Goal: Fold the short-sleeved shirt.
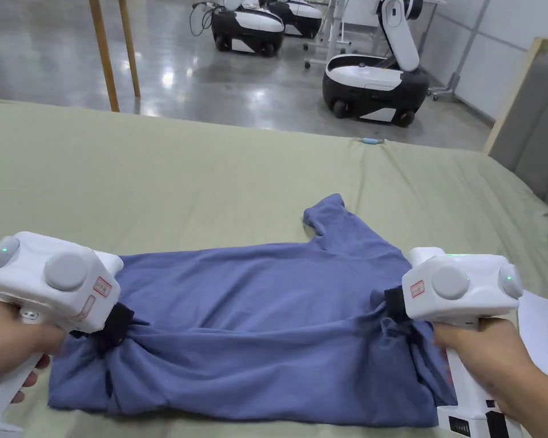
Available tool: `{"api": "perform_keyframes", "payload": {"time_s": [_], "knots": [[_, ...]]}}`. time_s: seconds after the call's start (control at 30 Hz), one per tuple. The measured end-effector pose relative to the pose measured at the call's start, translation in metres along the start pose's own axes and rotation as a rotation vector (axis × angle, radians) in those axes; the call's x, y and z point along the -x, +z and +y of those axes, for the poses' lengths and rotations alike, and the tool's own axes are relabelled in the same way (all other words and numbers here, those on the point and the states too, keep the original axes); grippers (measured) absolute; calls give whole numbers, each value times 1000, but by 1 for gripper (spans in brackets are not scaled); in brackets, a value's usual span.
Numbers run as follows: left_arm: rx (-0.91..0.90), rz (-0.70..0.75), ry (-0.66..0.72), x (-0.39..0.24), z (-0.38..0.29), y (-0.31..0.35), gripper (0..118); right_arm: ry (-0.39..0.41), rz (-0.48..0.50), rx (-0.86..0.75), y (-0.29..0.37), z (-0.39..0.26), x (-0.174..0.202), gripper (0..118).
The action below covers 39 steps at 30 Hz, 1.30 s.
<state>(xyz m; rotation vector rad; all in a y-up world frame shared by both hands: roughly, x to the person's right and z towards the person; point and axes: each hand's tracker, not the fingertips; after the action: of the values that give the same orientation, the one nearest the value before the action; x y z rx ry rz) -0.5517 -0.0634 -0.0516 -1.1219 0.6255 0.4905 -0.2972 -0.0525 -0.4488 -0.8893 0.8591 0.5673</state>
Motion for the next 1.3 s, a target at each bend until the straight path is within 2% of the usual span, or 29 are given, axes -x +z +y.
{"api": "perform_keyframes", "payload": {"time_s": [0.03, 0.07, 0.17, 0.27, 0.33, 0.43, 0.47, 0.5, 0.53, 0.57, 0.6, 0.63, 0.7, 0.77, 0.83, 0.87, 0.9, 0.97, 1.0, 1.03, 1.13, 1.2, 1.23, 1.3], "knots": [[-34, 16, 24, 5, -5, 6, 99, -28, 23, -32, 8, 0, -6, 91], [-82, 4, 40, 8, -12, 16, 118, -54, 67, -81, 21, -3, -11, 97], [-336, -2, 141, 10, -60, 72, 113, -98, 168, -318, 93, -34, -19, 96], [-604, 55, 245, 0, -135, 116, 113, -126, 200, -494, 158, -104, -16, 96], [-727, 129, 295, -19, -187, 133, 113, -128, 167, -536, 187, -156, -6, 96], [-750, 166, 326, -48, -246, 142, 110, -202, 157, -540, 203, -221, 11, 95], [-738, 155, 326, -61, -257, 147, 105, -213, 161, -518, 203, -236, 18, 91], [-715, 137, 321, -68, -267, 148, 95, -195, 159, -484, 202, -249, 26, 79], [-668, 118, 299, -74, -272, 148, 78, -169, 146, -453, 201, -259, 35, 54], [-637, 119, 285, -79, -278, 147, 40, -160, 134, -441, 200, -268, 44, 12], [-612, 126, 280, -80, -281, 144, 8, -160, 157, -436, 199, -276, 49, 2], [-627, 127, 281, -80, -283, 145, 0, -136, 190, -409, 199, -279, 53, 1], [-595, 98, 268, -74, -278, 146, 0, -137, 144, -484, 213, -275, 54, 0], [-506, 71, 225, -64, -261, 140, 0, -163, 191, -469, 217, -269, 50, 0], [-487, 40, 188, -51, -234, 137, 0, -149, 171, -485, 222, -267, 49, 0], [-438, 46, 140, -45, -215, 130, 8, -144, 163, -492, 223, -266, 47, 0], [-408, 57, 112, -37, -196, 120, 29, -150, 161, -490, 224, -264, 45, 0], [-315, 69, 65, -26, -160, 94, 107, -166, 162, -490, 223, -262, 36, 0], [-275, 41, 49, -21, -143, 79, 110, -172, 157, -491, 223, -261, 34, 0], [-286, 35, 36, -18, -134, 70, 104, -173, 150, -491, 223, -260, 32, 0], [-257, 67, -1, -14, -112, 26, 104, -187, 134, -491, 221, -256, 21, 0], [-156, 29, 18, -10, -111, 5, 91, -196, 112, -483, 219, -253, 15, 0], [-139, -9, 29, -9, -114, 1, 91, -197, 101, -478, 219, -252, 12, 0], [-211, 23, 8, -22, -124, 14, 89, -200, 80, -465, 215, -249, 6, 0]]}}
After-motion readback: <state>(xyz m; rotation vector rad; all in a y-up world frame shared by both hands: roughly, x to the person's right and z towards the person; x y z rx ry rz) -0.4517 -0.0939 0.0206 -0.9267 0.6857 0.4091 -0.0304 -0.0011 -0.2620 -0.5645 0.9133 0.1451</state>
